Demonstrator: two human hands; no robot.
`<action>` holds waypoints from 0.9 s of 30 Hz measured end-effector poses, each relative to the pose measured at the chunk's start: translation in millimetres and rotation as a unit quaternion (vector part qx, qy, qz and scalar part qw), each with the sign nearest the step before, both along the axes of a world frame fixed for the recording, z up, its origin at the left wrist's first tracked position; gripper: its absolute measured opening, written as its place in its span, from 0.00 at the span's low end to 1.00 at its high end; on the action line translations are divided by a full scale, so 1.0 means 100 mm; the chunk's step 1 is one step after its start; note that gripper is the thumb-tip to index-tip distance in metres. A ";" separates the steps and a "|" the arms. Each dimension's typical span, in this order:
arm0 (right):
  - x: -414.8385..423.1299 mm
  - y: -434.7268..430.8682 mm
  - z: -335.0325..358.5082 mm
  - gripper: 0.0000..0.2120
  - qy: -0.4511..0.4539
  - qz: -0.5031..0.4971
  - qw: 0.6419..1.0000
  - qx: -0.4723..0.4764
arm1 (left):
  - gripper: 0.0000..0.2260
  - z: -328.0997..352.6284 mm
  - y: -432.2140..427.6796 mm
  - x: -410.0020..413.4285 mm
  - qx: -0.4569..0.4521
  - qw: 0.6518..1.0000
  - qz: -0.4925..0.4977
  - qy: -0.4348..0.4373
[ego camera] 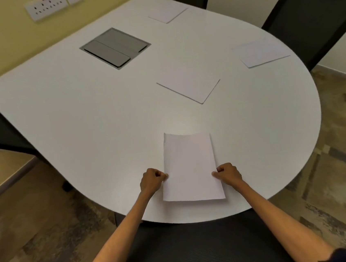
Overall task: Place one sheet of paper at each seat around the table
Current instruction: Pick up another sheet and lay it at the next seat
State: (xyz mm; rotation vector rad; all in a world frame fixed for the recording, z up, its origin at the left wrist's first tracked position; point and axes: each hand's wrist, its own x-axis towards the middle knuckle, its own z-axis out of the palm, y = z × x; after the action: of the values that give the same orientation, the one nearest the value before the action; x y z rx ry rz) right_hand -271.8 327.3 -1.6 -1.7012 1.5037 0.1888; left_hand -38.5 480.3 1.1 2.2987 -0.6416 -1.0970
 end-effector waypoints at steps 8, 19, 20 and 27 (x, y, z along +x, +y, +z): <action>-0.08 0.09 -0.20 0.10 0.093 0.044 0.995 -0.010 | 0.10 -0.17 -0.07 -0.07 0.053 0.998 -0.025 -0.013; -0.05 0.07 -0.29 0.15 0.072 0.048 0.995 -0.057 | 0.10 -0.30 -0.11 -0.06 0.089 0.995 0.001 -0.049; -0.06 0.08 -0.29 0.16 0.065 0.044 0.995 -0.059 | 0.10 -0.30 -0.11 -0.05 0.093 0.994 0.002 -0.052; -0.04 0.09 -0.32 0.24 0.049 0.044 0.995 -0.078 | 0.11 -0.31 -0.12 -0.01 0.108 0.991 -0.001 -0.077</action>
State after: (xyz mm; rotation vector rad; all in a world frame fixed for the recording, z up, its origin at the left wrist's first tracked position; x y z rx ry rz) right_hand -275.7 336.4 -33.7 -1.9086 1.5495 0.2095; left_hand -39.9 467.9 -29.6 2.5888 -0.6077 -1.0426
